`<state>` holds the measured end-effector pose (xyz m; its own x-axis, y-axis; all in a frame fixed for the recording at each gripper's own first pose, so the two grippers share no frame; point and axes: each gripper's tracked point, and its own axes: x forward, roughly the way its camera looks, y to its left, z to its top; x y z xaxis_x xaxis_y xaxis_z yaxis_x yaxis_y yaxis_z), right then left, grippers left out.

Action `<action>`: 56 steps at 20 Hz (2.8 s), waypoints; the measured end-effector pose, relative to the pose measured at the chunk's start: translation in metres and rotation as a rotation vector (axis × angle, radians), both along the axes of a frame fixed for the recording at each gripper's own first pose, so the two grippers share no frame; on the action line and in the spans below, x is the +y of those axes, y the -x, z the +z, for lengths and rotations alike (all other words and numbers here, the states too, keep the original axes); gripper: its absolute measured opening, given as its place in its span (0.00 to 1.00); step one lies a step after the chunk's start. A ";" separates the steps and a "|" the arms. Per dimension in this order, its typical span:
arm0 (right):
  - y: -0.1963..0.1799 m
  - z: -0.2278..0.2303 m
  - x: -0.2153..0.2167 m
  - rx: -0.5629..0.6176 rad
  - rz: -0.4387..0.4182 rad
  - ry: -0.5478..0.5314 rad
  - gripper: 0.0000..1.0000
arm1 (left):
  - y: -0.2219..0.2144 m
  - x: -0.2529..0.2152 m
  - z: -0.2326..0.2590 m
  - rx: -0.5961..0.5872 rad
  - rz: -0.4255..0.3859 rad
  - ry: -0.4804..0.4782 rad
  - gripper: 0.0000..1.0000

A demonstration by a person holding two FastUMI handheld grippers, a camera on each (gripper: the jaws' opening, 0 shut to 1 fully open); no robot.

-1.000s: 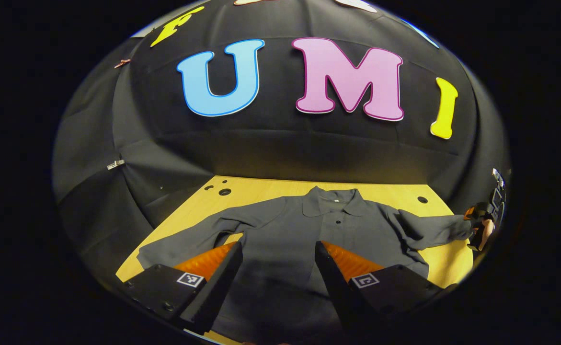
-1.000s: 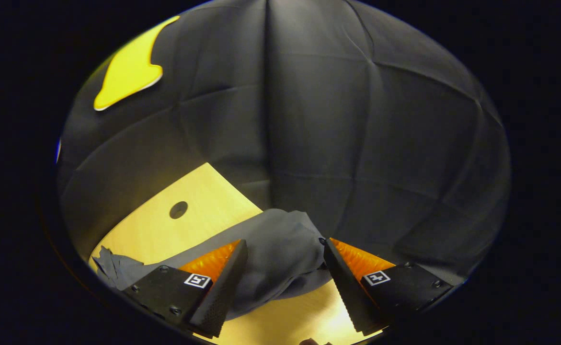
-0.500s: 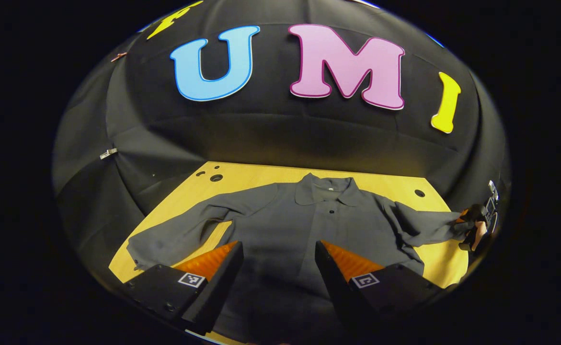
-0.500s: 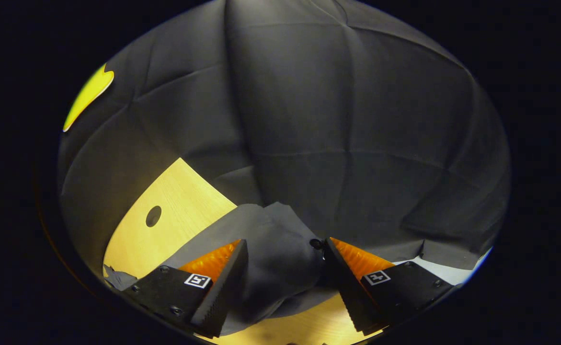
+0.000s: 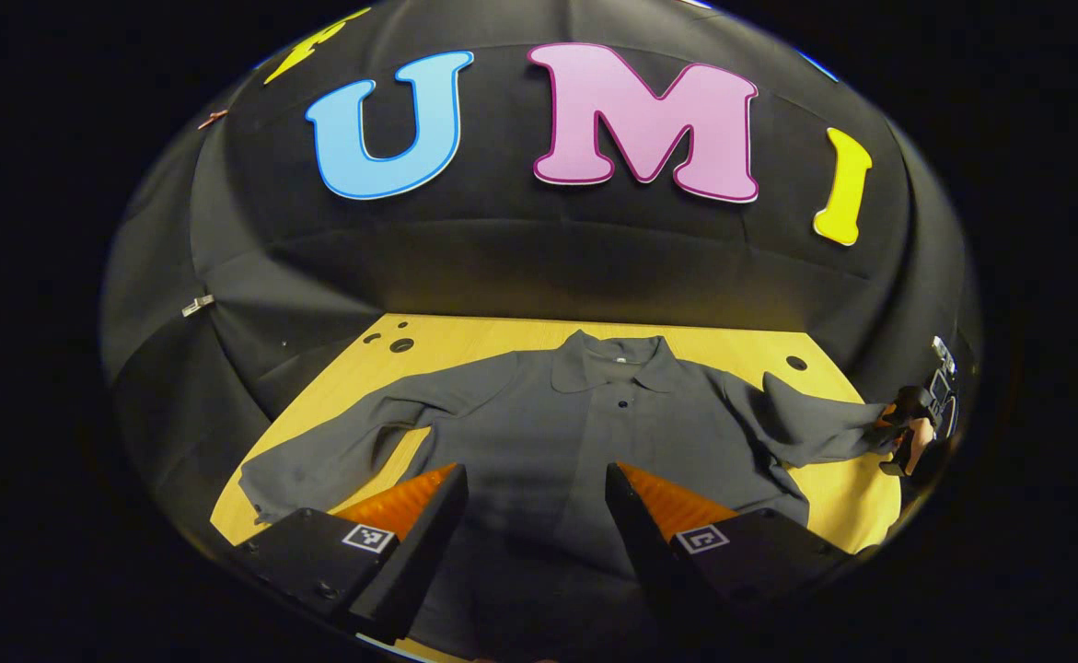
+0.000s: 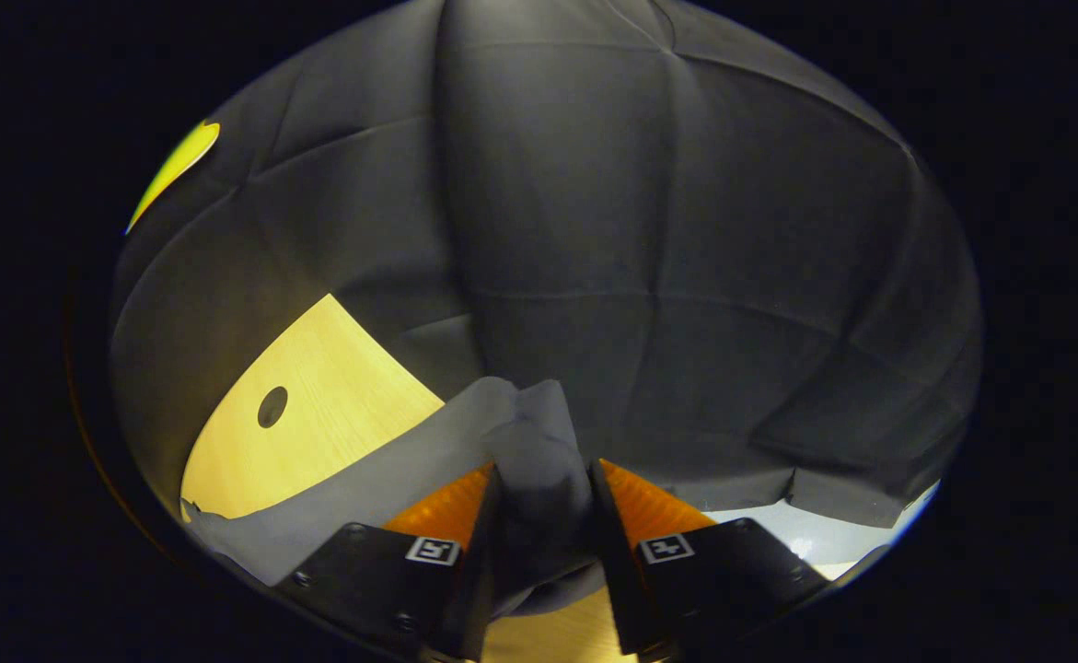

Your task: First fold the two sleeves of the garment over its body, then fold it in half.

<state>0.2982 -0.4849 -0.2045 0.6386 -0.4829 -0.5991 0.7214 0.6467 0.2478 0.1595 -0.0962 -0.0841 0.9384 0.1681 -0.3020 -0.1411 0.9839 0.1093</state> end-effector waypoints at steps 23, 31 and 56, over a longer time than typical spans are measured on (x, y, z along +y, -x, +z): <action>0.035 0.206 0.119 -0.176 0.308 0.295 0.07 | 0.072 0.079 0.015 -0.091 0.059 0.005 0.95; 0.070 0.280 0.208 -0.209 0.486 0.381 0.07 | 0.091 0.135 0.027 -0.149 0.087 0.059 0.95; 0.092 0.208 0.610 -0.095 1.102 0.480 0.07 | 0.138 0.292 -0.022 -0.167 0.307 0.192 0.96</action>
<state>0.2059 0.1248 0.0030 0.8799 0.1883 -0.4362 -0.2840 0.9445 -0.1650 0.0213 0.1962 -0.1065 0.8923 0.4037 -0.2023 -0.4319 0.8937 -0.1217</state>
